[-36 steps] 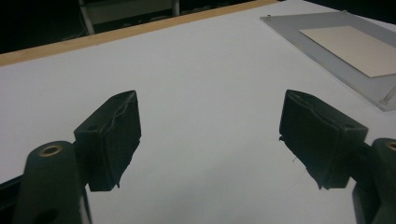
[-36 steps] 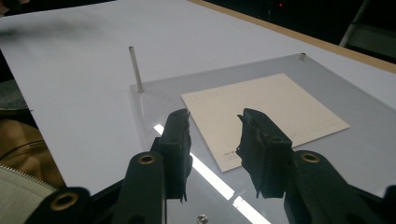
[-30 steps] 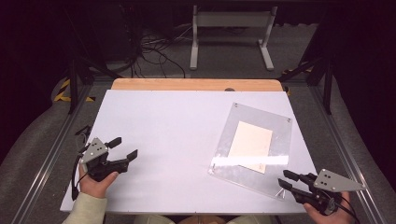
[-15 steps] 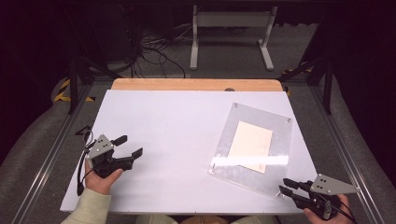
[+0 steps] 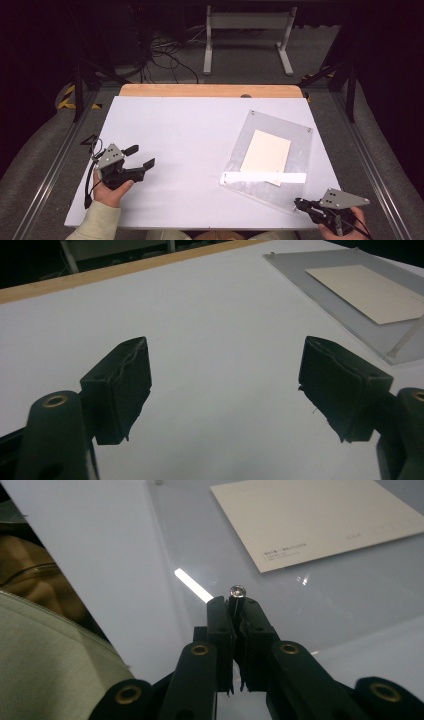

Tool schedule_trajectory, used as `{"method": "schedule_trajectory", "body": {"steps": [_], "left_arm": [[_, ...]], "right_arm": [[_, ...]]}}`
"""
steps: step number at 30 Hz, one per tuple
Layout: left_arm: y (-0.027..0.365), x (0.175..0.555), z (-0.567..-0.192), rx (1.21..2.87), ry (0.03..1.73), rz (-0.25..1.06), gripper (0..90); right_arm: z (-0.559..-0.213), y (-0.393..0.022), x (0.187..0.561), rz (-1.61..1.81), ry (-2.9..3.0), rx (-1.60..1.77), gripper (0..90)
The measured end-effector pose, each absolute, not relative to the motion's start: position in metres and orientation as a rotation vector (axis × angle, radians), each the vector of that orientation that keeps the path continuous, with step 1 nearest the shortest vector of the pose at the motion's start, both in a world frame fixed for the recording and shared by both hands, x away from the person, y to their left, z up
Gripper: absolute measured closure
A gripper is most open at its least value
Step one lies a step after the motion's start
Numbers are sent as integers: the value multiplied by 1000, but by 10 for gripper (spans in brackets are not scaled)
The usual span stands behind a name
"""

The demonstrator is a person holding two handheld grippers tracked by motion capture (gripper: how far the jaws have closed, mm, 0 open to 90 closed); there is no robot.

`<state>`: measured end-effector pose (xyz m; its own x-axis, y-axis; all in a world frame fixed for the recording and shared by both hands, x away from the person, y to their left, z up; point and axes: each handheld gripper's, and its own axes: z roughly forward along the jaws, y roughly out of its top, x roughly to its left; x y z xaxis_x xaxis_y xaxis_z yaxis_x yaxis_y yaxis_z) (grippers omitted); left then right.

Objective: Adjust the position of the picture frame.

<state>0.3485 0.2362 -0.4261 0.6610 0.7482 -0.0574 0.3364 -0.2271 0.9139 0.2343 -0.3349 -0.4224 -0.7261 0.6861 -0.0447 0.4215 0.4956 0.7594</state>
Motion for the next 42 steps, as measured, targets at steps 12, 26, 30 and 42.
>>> {"method": "schedule_trajectory", "body": {"steps": [12, 26, 30, 42], "left_arm": [[243, 341, -428, 1826, 892, 501, 215], [246, 336, -430, 1831, 904, 503, 215], [244, 334, -431, 1851, 897, 512, 215], [238, 322, -438, 1911, 906, 519, 218]], "right_arm": [[-398, -257, 255, 1222, 2551, 664, 848], [-397, -150, 307, 1322, 2688, 506, 842], [-408, -116, 323, 1289, 2705, 456, 841], [-436, -40, 374, 1254, 2686, 405, 843]]}}
